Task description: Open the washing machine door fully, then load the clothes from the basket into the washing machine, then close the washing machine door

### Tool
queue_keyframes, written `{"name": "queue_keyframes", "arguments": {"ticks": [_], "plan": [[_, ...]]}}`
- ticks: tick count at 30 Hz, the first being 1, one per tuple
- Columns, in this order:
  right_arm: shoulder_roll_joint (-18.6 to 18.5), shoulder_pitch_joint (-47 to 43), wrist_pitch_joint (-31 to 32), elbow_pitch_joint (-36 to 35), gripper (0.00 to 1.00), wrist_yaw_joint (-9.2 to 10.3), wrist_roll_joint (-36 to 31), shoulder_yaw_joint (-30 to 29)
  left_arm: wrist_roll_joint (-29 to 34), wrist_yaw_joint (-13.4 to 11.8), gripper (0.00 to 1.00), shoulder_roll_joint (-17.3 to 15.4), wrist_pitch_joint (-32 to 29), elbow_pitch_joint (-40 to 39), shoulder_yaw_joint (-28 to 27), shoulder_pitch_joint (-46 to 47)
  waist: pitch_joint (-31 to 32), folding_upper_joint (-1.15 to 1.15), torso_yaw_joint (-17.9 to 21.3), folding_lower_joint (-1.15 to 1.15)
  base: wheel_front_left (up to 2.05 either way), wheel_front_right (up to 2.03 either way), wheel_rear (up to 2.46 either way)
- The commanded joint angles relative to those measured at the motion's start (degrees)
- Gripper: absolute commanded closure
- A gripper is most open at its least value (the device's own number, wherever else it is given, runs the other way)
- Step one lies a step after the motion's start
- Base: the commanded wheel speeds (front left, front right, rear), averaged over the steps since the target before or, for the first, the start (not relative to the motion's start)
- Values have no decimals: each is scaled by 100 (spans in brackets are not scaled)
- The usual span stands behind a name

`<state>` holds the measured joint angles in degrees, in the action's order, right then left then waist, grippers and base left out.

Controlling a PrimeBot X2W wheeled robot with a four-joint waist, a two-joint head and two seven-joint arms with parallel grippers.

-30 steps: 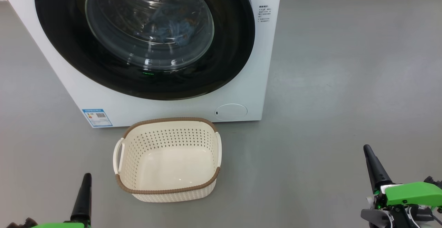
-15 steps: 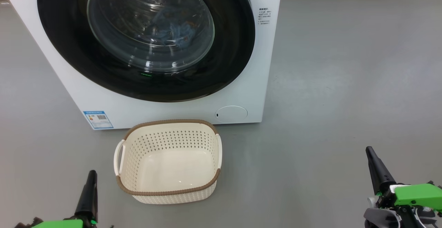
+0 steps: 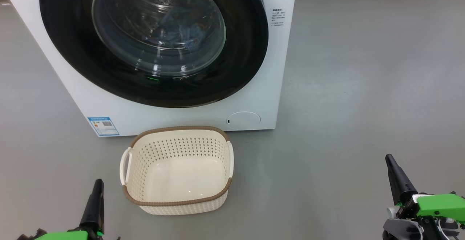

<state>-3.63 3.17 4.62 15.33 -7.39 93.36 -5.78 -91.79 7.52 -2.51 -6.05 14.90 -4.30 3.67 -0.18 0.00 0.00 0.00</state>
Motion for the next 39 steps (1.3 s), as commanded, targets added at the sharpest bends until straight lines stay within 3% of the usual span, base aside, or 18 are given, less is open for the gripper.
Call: {"name": "queue_keyframes", "arguments": {"ticks": [1, 39], "plan": [[-47, 286, 51, -141, 100, -10, 22, 96, -61, -3, 100, -61, -21, -85, -194, 250, 0, 0, 0, 0, 0, 0, 0], [-1, 292, 104, -136, 100, -10, -33, 30, -49, -3, 100, -50, -33, -85, -209, 251, 0, 0, 0, 0, 0, 0, 0]]}}
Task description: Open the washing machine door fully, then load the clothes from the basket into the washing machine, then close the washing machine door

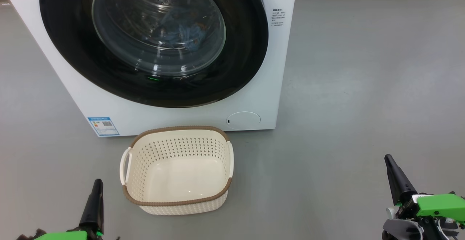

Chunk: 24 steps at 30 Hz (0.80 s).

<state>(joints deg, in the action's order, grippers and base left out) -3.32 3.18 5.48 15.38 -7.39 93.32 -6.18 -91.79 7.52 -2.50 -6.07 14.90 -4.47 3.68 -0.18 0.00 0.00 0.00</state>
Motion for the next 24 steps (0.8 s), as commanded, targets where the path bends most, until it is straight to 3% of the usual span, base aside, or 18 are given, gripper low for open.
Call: {"name": "queue_keyframes", "arguments": {"ticks": [1, 24], "plan": [[-31, 291, 19, -141, 100, -10, -31, 68, -48, -3, 100, -51, -31, -85, -193, 250, 0, 0, 0, 0, 0, 0, 0], [-10, 294, 43, -139, 100, -10, -56, 38, -43, -3, 100, -47, -36, -86, -199, 251, 0, 0, 0, 0, 0, 0, 0]]}}
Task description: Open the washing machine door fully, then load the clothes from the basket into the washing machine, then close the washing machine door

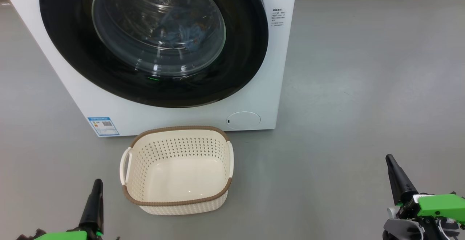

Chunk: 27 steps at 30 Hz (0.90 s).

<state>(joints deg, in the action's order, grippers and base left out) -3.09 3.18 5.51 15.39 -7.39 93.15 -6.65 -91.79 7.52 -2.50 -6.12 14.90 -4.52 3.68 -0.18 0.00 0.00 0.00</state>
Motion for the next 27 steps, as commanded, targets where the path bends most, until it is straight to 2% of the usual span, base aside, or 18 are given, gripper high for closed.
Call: {"name": "queue_keyframes", "arguments": {"ticks": [1, 27], "plan": [[-32, 293, 41, -140, 100, -10, -40, 84, -43, -3, 100, -47, -31, -86, -194, 250, 0, 0, 0, 0, 0, 0, 0], [-15, 295, 60, -139, 100, -10, -60, 60, -39, -3, 100, -44, -35, -86, -198, 251, 0, 0, 0, 0, 0, 0, 0]]}}
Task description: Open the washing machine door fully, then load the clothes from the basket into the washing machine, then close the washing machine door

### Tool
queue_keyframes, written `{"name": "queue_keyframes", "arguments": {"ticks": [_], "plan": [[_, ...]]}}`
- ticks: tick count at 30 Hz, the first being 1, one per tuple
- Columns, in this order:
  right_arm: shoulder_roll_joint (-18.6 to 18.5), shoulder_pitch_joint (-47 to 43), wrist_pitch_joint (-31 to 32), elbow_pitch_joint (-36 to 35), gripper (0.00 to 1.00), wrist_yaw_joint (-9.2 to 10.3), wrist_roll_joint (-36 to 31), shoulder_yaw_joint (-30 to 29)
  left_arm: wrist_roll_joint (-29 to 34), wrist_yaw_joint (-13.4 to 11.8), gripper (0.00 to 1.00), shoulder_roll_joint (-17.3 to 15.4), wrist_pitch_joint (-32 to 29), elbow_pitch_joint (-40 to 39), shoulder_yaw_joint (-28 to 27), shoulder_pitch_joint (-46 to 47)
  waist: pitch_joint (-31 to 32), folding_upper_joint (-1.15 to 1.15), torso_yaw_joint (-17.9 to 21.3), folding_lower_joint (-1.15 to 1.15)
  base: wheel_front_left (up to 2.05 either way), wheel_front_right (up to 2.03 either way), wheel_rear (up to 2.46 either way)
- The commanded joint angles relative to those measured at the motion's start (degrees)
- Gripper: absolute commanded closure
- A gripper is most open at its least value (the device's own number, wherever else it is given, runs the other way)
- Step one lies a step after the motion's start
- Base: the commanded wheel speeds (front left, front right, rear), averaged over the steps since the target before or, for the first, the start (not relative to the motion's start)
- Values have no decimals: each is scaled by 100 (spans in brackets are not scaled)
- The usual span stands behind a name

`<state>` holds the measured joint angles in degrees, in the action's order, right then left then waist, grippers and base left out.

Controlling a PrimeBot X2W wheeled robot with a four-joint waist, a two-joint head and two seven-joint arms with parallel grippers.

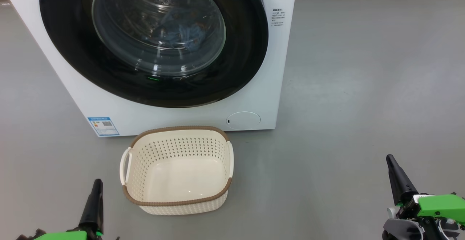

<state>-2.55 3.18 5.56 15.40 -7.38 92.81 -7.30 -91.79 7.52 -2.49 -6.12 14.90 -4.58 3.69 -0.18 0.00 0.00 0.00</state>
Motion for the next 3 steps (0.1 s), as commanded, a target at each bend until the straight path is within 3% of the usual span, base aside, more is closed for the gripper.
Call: {"name": "queue_keyframes", "arguments": {"ticks": [1, 3], "plan": [[-69, 296, 55, -140, 100, -11, -26, 124, -39, -3, 100, -45, -35, -86, -193, 250, 0, 0, 0, 0, 0, 0, 0], [-67, 296, 56, -140, 100, -11, -27, 123, -39, -3, 100, -44, -35, -86, -193, 250, 0, 0, 0, 0, 0, 0, 0]]}}
